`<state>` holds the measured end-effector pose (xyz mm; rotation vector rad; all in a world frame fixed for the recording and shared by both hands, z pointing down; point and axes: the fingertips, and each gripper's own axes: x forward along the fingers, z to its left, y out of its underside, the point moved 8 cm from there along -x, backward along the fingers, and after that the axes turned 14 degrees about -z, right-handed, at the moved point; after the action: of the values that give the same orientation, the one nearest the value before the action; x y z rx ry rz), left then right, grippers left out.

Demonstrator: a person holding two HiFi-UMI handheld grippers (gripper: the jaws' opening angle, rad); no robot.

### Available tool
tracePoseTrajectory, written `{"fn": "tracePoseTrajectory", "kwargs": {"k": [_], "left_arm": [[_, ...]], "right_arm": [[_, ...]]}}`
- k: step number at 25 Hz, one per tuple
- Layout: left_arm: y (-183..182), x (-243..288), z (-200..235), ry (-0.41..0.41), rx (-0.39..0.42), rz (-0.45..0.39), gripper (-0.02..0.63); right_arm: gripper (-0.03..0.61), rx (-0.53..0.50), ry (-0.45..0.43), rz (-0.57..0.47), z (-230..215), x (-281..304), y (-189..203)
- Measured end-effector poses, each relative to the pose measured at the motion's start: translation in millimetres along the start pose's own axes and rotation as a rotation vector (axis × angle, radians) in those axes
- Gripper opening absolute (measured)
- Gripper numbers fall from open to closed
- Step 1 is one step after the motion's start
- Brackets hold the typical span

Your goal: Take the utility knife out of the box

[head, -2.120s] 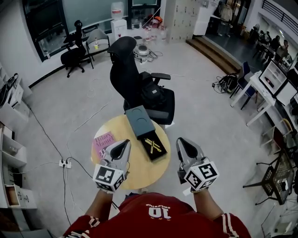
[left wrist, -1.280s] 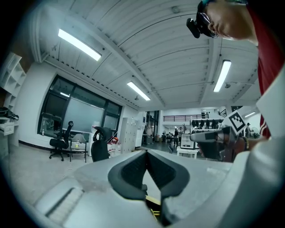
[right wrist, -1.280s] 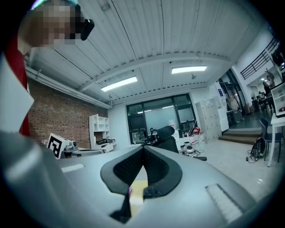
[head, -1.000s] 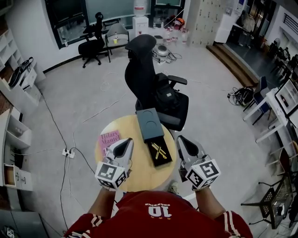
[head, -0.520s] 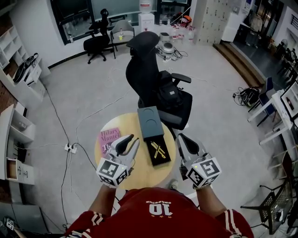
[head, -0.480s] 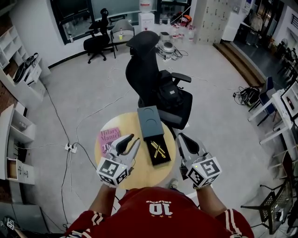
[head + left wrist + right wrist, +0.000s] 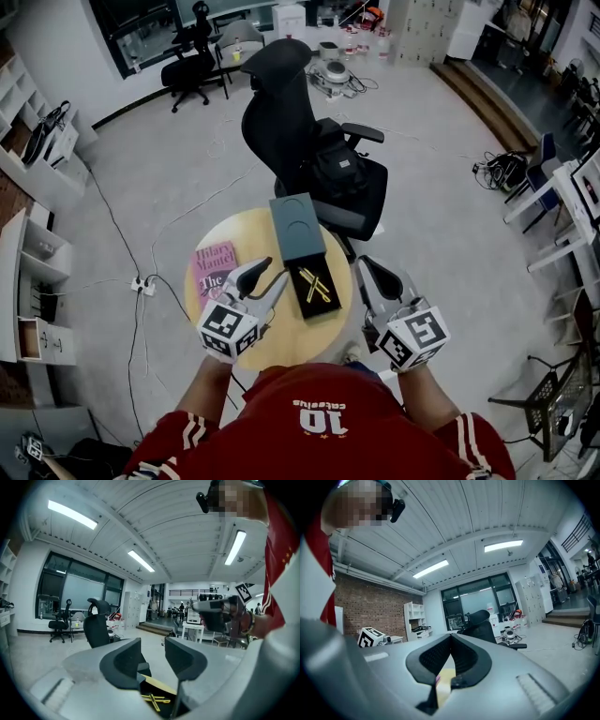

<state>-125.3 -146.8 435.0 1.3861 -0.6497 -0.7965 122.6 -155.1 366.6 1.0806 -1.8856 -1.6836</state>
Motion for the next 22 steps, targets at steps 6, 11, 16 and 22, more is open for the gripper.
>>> {"fn": "tracePoseTrajectory", "kwargs": {"k": [6, 11, 16, 22], "left_arm": [[35.4, 26.6, -0.6, 0.038, 0.003, 0.08, 0.153], [83.5, 49.6, -2.6, 0.062, -0.038, 0.179, 0.153], [129.0, 73.3, 0.1, 0.072, -0.06, 0.285, 0.153], [191.7, 93.4, -0.1, 0.09, -0.068, 0.432, 0.153]], "right_arm": [[-0.002, 0.009, 0.01, 0.023, -13.0, -5.8, 7.3], [-0.003, 0.019, 0.023, 0.035, -23.9, -15.4, 8.4], [-0.002, 0.024, 0.04, 0.042, -38.6, -22.6, 4.7], [-0.002, 0.033, 0.065, 0.059, -60.8, -36.1, 8.0]]}}
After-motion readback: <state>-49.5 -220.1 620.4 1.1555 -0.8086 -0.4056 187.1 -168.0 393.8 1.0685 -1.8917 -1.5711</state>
